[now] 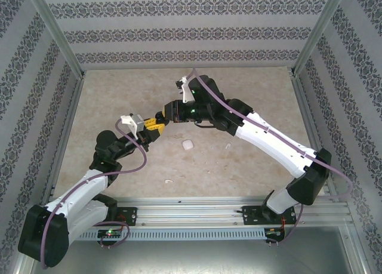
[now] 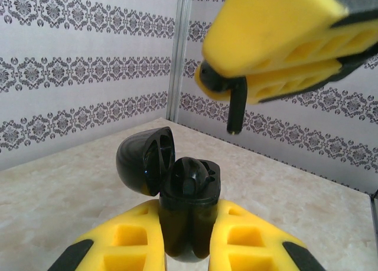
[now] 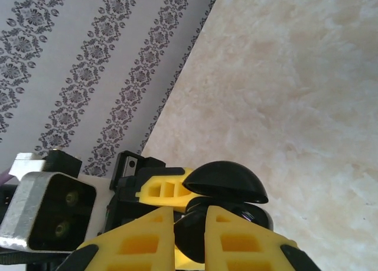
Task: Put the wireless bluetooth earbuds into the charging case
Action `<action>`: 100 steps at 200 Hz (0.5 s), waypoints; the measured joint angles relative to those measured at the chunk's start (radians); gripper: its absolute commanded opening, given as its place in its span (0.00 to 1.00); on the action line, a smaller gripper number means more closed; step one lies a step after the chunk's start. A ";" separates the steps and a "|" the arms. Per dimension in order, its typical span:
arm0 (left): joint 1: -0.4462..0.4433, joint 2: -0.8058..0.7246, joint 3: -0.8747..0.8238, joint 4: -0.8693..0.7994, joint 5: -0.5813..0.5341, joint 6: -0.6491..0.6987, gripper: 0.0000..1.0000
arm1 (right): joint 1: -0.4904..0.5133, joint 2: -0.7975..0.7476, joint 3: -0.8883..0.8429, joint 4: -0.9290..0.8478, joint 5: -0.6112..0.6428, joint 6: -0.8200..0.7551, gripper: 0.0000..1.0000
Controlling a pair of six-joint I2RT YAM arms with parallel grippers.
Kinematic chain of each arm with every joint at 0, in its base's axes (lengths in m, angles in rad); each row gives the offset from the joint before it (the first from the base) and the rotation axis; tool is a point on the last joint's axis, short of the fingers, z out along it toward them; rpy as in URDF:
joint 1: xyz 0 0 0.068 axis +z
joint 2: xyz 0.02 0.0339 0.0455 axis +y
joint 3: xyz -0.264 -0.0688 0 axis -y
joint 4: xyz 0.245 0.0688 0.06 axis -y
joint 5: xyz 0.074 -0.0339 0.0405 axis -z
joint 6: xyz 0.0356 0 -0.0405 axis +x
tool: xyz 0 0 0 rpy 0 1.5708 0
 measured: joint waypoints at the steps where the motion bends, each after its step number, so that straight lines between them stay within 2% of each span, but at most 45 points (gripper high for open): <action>1: 0.000 0.000 0.000 0.000 0.000 0.000 0.00 | 0.000 0.000 -0.002 0.000 0.001 0.001 0.14; 100: 0.000 -0.002 0.000 0.005 -0.008 -0.005 0.00 | 0.020 -0.002 -0.068 0.094 0.050 0.084 0.13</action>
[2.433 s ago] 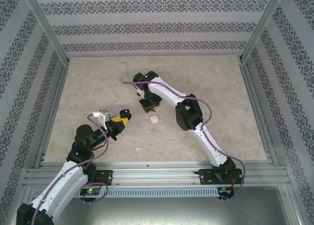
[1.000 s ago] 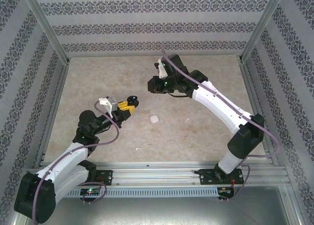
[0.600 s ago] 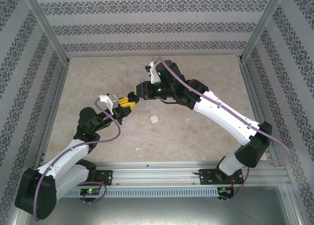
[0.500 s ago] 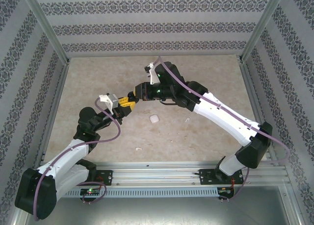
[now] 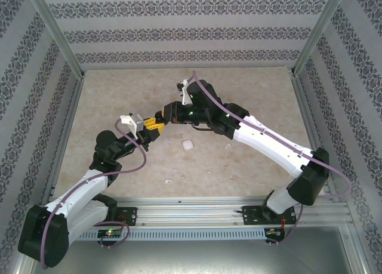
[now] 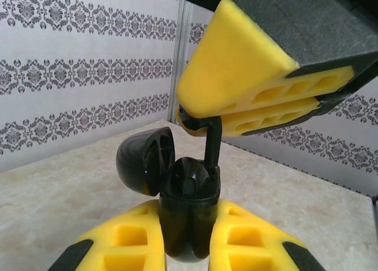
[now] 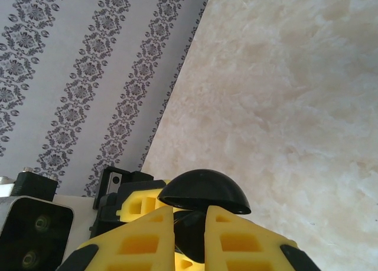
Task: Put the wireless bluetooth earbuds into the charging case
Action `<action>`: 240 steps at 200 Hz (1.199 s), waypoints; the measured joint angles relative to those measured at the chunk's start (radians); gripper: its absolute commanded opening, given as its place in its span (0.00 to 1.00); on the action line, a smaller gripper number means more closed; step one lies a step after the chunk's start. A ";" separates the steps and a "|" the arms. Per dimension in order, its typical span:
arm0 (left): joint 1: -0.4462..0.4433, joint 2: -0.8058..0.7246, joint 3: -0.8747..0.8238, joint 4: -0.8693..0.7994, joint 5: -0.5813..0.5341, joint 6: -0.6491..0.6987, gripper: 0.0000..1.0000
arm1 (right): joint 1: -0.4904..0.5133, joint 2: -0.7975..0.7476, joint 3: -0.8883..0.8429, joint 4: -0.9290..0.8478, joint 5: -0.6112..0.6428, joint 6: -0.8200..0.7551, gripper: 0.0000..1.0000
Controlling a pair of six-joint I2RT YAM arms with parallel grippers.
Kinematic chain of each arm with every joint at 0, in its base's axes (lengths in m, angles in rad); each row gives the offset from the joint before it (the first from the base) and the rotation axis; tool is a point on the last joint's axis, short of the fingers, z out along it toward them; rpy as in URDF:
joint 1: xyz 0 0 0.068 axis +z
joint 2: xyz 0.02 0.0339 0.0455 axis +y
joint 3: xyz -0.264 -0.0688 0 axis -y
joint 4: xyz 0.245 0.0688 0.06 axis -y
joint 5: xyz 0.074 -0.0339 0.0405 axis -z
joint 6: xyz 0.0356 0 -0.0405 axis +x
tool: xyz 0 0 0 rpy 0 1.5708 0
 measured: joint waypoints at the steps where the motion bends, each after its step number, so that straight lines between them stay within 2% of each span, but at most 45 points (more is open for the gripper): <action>1: 0.000 0.000 0.000 0.000 0.000 0.000 0.00 | 0.000 0.000 0.000 0.001 0.001 0.000 0.14; 149: -0.006 0.000 -0.001 0.007 0.001 -0.018 0.00 | 0.031 -0.034 -0.063 0.041 0.117 0.036 0.14; 240: -0.006 0.008 -0.001 0.015 0.001 -0.023 0.00 | 0.041 -0.034 -0.062 0.044 0.125 0.063 0.12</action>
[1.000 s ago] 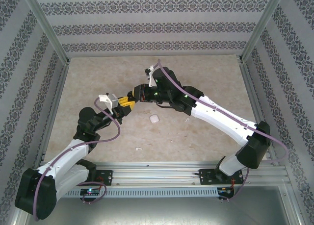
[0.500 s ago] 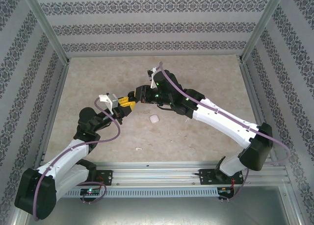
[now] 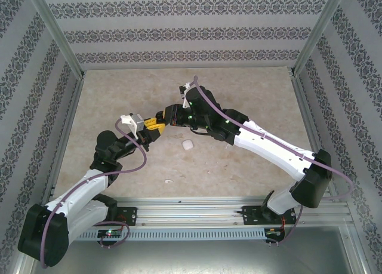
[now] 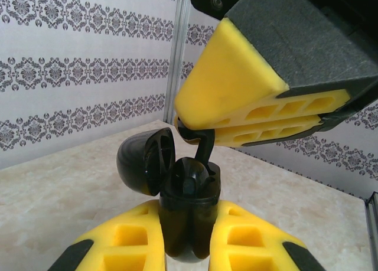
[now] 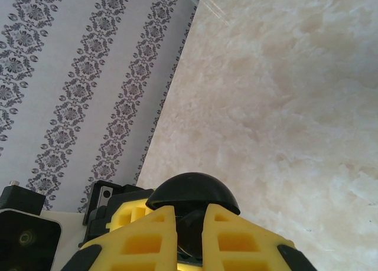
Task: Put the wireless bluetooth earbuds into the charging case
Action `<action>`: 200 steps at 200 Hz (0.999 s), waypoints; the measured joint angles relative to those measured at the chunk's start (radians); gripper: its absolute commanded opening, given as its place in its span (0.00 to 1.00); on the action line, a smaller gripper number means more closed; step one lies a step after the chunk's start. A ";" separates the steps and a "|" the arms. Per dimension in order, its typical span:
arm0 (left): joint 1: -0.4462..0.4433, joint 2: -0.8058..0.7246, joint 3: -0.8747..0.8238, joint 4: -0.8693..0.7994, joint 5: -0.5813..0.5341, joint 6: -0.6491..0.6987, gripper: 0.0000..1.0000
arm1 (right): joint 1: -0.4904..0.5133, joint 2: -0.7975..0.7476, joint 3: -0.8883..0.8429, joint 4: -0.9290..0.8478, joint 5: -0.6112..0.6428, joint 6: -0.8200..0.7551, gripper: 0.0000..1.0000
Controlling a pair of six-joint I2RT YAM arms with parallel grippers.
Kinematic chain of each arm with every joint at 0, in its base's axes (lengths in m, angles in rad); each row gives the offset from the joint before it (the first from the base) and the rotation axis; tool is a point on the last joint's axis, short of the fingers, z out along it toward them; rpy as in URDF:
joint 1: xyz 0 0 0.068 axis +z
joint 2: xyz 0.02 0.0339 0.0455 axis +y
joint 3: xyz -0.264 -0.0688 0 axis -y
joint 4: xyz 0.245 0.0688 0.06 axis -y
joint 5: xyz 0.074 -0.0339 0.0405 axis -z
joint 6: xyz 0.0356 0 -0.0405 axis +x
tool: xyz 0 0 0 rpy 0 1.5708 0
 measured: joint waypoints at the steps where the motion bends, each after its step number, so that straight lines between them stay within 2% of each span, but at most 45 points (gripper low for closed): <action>1: 0.000 0.000 0.000 0.000 0.000 0.000 0.00 | 0.000 0.000 0.000 0.000 0.000 0.000 0.12; 117: 0.000 0.011 -0.002 0.007 0.002 0.000 0.00 | 0.004 0.014 0.012 -0.017 -0.022 0.042 0.13; 200: -0.005 0.011 -0.013 0.000 0.017 0.000 0.00 | 0.018 0.038 0.035 -0.080 0.002 0.032 0.25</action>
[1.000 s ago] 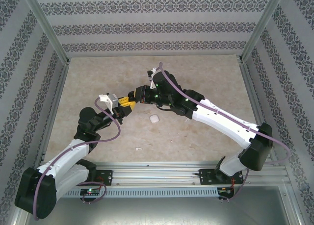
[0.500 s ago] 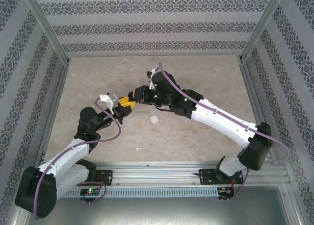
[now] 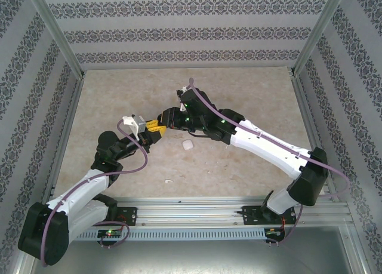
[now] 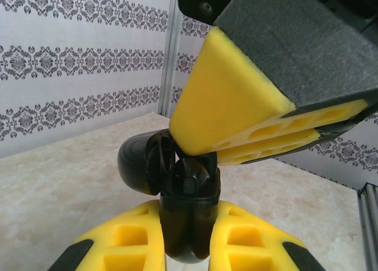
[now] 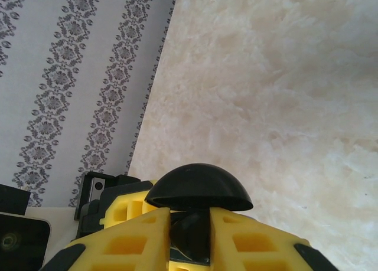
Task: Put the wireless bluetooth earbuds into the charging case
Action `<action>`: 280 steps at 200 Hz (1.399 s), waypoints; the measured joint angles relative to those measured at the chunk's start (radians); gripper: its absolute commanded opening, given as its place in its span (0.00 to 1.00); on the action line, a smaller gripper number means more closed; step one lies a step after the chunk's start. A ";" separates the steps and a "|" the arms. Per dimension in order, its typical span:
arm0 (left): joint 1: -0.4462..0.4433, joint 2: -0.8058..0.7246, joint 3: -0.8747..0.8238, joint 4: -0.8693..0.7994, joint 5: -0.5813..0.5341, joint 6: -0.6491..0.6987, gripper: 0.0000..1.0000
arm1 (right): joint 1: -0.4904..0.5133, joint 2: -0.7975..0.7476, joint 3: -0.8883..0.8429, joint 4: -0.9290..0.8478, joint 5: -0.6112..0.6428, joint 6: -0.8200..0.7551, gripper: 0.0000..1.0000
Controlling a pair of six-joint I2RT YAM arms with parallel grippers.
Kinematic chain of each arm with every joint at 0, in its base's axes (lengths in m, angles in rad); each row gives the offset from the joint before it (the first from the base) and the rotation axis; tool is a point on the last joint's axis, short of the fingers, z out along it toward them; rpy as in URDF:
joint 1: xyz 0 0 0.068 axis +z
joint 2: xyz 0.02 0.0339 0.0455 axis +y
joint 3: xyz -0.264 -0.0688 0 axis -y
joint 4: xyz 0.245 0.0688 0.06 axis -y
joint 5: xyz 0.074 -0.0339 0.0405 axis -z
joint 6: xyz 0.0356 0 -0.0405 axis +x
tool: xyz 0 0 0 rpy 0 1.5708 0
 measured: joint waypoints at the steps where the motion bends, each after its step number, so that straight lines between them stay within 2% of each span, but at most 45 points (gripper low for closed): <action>1: 0.000 0.000 0.000 0.000 0.000 0.000 0.00 | 0.000 0.001 0.002 -0.002 0.000 -0.002 0.25; 28: 0.000 0.000 0.000 0.003 -0.003 0.000 0.00 | 0.002 0.008 0.031 -0.038 0.000 -0.018 0.27; 111: 0.000 0.000 0.000 0.006 -0.010 0.000 0.00 | 0.008 0.008 0.067 -0.110 0.026 -0.045 0.44; 168: 0.000 0.000 0.000 0.027 -0.017 0.000 0.00 | 0.008 0.008 0.086 -0.190 0.055 -0.069 0.48; 221: 0.000 -0.002 0.015 0.014 0.032 -0.008 0.00 | -0.023 -0.015 0.130 -0.265 0.084 -0.141 0.41; 252: 0.000 -0.002 0.046 -0.009 0.082 -0.011 0.00 | -0.106 -0.020 0.148 -0.265 -0.029 -0.167 0.41; 280: 0.000 -0.002 0.055 -0.026 0.116 -0.016 0.00 | -0.149 0.004 0.188 -0.262 -0.130 -0.179 0.34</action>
